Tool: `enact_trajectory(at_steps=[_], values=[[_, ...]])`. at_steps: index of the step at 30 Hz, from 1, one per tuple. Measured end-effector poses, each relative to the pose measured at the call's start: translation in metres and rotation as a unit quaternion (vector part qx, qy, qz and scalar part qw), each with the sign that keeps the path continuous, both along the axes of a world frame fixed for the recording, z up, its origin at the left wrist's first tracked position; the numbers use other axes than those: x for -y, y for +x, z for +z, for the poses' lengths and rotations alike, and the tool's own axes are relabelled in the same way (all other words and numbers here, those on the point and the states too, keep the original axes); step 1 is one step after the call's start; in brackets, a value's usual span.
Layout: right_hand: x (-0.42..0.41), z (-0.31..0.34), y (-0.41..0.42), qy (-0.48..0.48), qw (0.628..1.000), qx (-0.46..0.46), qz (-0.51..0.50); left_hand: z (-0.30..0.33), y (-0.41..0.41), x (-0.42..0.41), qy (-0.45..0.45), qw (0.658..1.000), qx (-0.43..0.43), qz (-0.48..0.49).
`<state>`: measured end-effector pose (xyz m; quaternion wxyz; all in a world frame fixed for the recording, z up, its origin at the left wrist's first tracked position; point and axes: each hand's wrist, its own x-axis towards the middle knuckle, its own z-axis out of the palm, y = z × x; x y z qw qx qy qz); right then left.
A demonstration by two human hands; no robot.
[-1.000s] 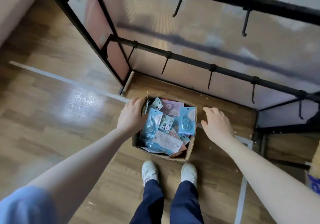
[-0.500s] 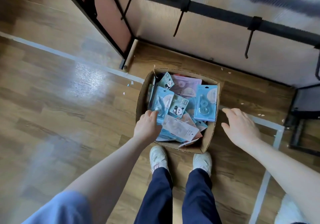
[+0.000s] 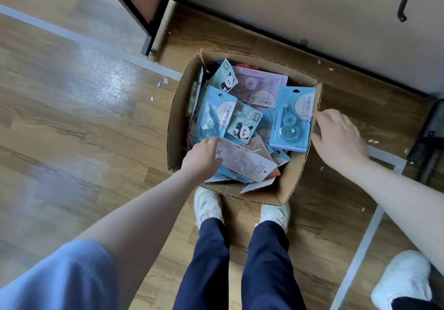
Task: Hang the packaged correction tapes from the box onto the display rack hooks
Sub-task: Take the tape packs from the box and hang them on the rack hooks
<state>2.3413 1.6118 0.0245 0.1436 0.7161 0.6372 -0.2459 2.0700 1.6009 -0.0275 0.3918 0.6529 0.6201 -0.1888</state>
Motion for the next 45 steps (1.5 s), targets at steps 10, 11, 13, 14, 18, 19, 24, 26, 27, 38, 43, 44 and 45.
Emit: enact_trajectory(at_steps=[10,11,13,14,18,19,24,26,27,38,43,44,45], values=[[-0.027,-0.021,-0.003,-0.003,0.998,0.014,0.064,-0.021,0.006,0.000,-0.039,0.985,0.053,0.161],[-0.030,-0.023,-0.003,-0.001,0.998,0.016,0.062,-0.022,0.005,-0.001,-0.040,0.985,0.061,0.159],[-0.036,-0.028,-0.002,0.006,0.998,0.017,0.063,-0.024,0.003,-0.005,-0.047,0.986,0.072,0.145],[-0.039,-0.031,-0.002,0.008,0.998,0.018,0.068,-0.024,0.001,-0.007,-0.050,0.986,0.079,0.140],[-0.053,-0.045,0.001,0.006,0.996,0.022,0.086,-0.022,-0.002,-0.013,-0.050,0.981,0.130,0.138],[-0.057,-0.048,0.001,0.004,0.996,0.024,0.088,-0.022,-0.002,-0.014,-0.059,0.980,0.136,0.132],[-0.074,-0.061,-0.005,0.014,0.985,0.092,0.143,-0.022,-0.004,-0.025,-0.068,0.989,0.127,0.024],[-0.079,-0.064,-0.007,0.016,0.981,0.114,0.155,-0.020,-0.006,-0.031,-0.036,0.992,0.118,-0.034],[-0.081,-0.066,-0.008,0.014,0.980,0.120,0.159,-0.019,-0.009,-0.032,-0.015,0.992,0.112,-0.063],[-0.091,-0.068,-0.003,0.028,0.991,0.054,0.121,-0.018,-0.019,-0.047,0.106,0.979,-0.063,-0.165],[-0.087,-0.058,0.009,0.062,0.993,-0.016,0.094,-0.018,0.012,-0.063,0.120,0.957,-0.138,-0.226],[-0.087,-0.057,0.011,0.063,0.993,-0.025,0.094,-0.017,0.017,-0.065,0.123,0.955,-0.135,-0.235],[-0.086,-0.055,0.012,0.063,0.993,-0.033,0.093,-0.016,0.021,-0.066,0.127,0.953,-0.126,-0.243]])
